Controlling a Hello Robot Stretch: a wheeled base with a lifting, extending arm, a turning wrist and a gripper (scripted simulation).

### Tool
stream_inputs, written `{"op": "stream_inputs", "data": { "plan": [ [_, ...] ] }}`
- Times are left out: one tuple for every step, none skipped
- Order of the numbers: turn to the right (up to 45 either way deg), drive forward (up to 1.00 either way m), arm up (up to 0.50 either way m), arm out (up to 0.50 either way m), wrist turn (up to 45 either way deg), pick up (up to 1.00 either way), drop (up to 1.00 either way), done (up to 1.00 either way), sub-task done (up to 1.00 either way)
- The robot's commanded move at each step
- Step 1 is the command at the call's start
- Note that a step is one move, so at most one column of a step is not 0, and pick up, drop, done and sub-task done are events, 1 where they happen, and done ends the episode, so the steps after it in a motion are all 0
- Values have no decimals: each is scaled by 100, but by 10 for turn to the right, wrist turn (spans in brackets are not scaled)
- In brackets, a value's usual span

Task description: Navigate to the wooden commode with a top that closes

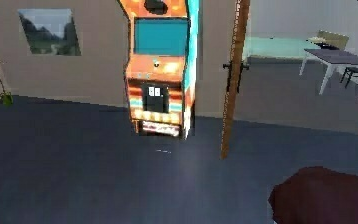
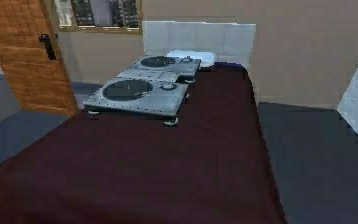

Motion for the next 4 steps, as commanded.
{"op": "stream_inputs", "data": {
  "plan": [
    [0,30,0,0,0,0,0,0,0],
    [-240,0,0,0,0,0,0,0,0],
    [0,100,0,0,0,0,0,0,0],
    [-120,0,0,0,0,0,0,0,0]
  ]
}}
